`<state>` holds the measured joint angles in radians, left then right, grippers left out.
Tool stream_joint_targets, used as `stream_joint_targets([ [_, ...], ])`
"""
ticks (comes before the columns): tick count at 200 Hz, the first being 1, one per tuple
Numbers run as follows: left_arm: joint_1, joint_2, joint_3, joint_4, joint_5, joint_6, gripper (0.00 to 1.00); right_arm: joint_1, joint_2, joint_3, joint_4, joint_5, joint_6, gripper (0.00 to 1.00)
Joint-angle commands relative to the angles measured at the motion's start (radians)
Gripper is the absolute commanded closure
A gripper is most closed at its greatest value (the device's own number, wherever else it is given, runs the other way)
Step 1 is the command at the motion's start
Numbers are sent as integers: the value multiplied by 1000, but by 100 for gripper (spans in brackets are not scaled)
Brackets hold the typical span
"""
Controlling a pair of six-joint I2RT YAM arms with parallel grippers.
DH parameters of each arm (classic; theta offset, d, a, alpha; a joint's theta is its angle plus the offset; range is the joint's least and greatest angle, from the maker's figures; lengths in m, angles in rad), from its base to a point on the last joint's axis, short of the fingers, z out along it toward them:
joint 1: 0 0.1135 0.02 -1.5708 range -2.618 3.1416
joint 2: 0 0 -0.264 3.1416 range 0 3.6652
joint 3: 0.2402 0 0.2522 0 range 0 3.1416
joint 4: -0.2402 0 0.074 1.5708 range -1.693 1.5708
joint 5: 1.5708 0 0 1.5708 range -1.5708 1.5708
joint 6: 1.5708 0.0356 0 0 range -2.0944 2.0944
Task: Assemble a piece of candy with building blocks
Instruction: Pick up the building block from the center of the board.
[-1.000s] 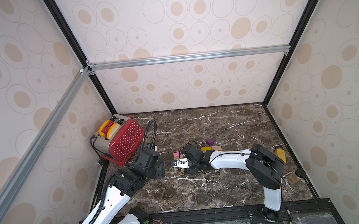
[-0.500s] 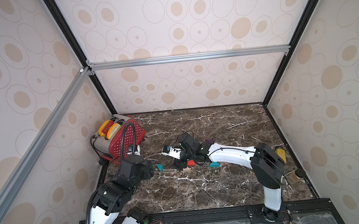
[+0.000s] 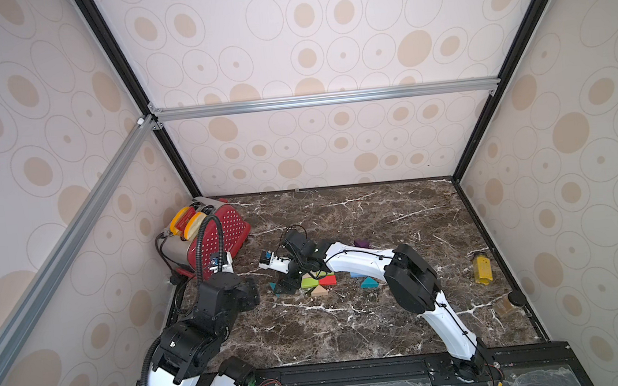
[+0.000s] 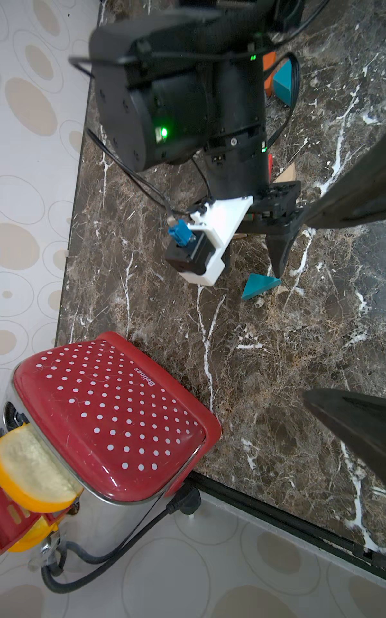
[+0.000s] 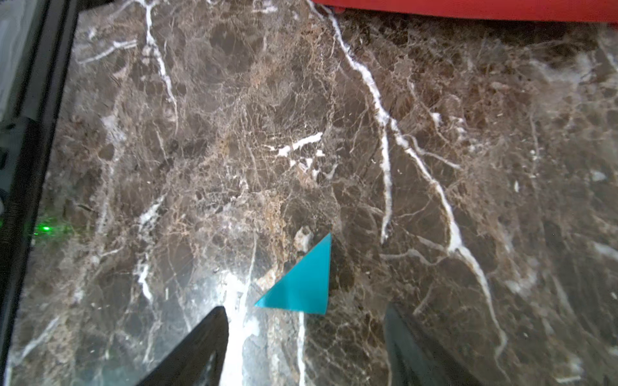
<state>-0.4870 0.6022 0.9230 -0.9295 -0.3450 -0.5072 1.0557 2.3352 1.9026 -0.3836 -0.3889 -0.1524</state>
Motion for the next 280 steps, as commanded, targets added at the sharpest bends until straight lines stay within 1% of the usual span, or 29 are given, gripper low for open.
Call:
stream_joint_targets([
  [1,9,6,-3,-9,-1,-2,24,3,62,107,-142,-3,-81,23],
  [10,9,4,-3,-8,-2,-2,24,4,74,116,-139,-24,-59,23],
  [30,9,1,-6,-5,2,-1,23,15,83,115,-110,-26,-12,23],
  [74,10,8,-6,-3,12,2,23,34,157,213,-161,57,97,23],
  [123,9,2,-9,0,17,3,23,36,193,245,-198,157,121,27],
  [135,9,5,-9,1,18,4,23,36,197,254,-208,162,119,29],
  [156,9,10,-9,0,21,5,23,37,199,256,-216,163,111,36],
  [196,10,9,-10,1,25,6,22,35,195,250,-205,114,70,46],
  [243,9,11,-12,2,28,7,22,36,208,262,-179,83,31,48],
  [263,9,10,-12,3,29,6,22,35,214,269,-175,66,30,54],
  [280,9,9,-13,3,29,8,22,35,217,271,-176,61,28,62],
])
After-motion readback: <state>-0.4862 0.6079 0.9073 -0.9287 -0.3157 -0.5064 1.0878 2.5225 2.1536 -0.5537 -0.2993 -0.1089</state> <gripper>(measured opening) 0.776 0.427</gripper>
